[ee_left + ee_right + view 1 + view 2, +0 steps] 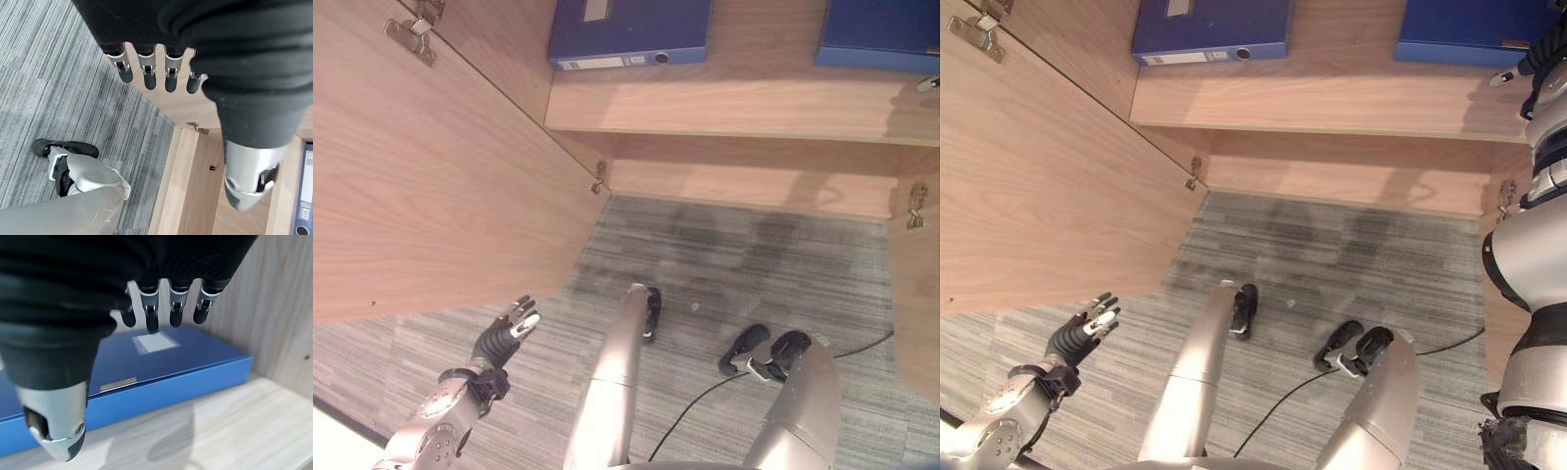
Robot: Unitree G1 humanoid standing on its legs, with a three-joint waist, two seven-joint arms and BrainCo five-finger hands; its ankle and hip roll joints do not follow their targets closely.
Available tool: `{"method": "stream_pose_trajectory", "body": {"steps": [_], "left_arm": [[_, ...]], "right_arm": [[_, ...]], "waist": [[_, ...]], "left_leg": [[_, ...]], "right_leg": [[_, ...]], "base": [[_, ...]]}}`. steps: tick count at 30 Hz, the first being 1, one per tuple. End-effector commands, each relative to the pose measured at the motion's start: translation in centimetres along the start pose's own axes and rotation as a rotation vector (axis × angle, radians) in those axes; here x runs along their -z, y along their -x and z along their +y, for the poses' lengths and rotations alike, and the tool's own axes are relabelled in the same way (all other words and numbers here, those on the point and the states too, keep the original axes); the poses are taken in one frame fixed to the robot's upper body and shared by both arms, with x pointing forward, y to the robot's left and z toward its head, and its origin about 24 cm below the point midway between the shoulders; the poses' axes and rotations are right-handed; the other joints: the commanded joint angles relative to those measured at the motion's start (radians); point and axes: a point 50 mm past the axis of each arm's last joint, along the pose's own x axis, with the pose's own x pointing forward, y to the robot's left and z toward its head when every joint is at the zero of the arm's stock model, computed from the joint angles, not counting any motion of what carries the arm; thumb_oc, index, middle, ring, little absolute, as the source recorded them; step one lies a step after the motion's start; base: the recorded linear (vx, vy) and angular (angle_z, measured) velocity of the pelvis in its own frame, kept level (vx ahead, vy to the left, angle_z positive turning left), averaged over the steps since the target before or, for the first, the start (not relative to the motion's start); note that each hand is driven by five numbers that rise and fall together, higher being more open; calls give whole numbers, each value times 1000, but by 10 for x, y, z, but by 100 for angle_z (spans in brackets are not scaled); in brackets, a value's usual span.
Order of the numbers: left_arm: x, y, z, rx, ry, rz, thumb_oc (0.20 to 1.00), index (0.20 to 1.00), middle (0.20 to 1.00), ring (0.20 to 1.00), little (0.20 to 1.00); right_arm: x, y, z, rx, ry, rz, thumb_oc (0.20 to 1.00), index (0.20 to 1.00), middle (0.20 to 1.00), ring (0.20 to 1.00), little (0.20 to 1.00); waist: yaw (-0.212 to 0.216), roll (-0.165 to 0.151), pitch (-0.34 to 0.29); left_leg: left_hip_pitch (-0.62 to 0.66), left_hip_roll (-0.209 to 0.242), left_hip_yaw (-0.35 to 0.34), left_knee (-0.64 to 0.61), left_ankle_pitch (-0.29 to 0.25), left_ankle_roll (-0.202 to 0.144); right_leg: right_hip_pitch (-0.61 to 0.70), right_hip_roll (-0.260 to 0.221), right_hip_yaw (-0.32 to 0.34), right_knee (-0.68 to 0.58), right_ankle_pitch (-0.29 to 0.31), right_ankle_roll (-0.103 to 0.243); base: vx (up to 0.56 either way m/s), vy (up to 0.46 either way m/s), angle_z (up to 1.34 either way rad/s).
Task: Put the empty folder in the office cabinet
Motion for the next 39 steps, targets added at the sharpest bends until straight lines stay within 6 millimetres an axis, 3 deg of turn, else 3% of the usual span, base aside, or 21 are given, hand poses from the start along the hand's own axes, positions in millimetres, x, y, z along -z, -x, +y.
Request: {"method": "stream_pose_trajectory", "body": {"steps": [1,7,15,16,25,31,39], "left_arm": [[-12,5,7,-33,-17,-81,1000,1000,1000,1000,1000],[-11,4,9,-42,-25,-82,1000,1000,1000,1000,1000],[-19,3,10,-43,-58,-110,1000,1000,1000,1000,1000],[-21,0,8,-34,-69,-118,1000,1000,1000,1000,1000],[-39,-8,-5,22,-111,-172,1000,1000,1000,1000,1000],[-45,-10,-16,80,-134,-181,1000,1000,1000,1000,1000],[-38,-17,-29,139,-141,-138,1000,1000,1000,1000,1000]], "right_arm": [[5,-1,-25,102,55,-13,1000,1000,1000,1000,1000],[10,0,-4,59,122,1,1000,1000,1000,1000,1000],[-12,5,36,-22,116,-71,1000,1000,1000,1000,1000],[-25,9,56,-59,94,-98,1000,1000,1000,1000,1000],[-46,26,109,-206,17,-125,1000,1000,1000,1000,1000],[-40,38,143,-284,25,-104,1000,1000,1000,1000,1000],[-43,60,185,-416,-57,-94,1000,1000,1000,1000,1000]], "waist": [[14,-12,16],[9,-6,13],[10,3,14],[7,5,15],[14,19,31],[22,33,34],[-2,19,64]], "left_leg": [[14,38,-6,-83,-36,8],[20,39,0,-90,-37,12],[76,43,16,-149,-21,16],[102,47,21,-169,-14,17],[216,43,28,-253,13,16],[300,39,33,-319,39,10],[484,50,33,-482,100,-3]], "right_leg": [[51,18,113,-38,-75,42],[54,16,115,-47,-71,43],[107,26,116,-113,-43,52],[135,28,115,-140,-32,56],[264,30,95,-243,4,73],[359,40,73,-323,41,91],[548,81,11,-505,137,138]], "base": [[0,0,0],[0,0,0],[-11,16,-4],[-17,26,-4],[-24,7,-4],[-26,6,-1],[-19,-2,-3]]}}
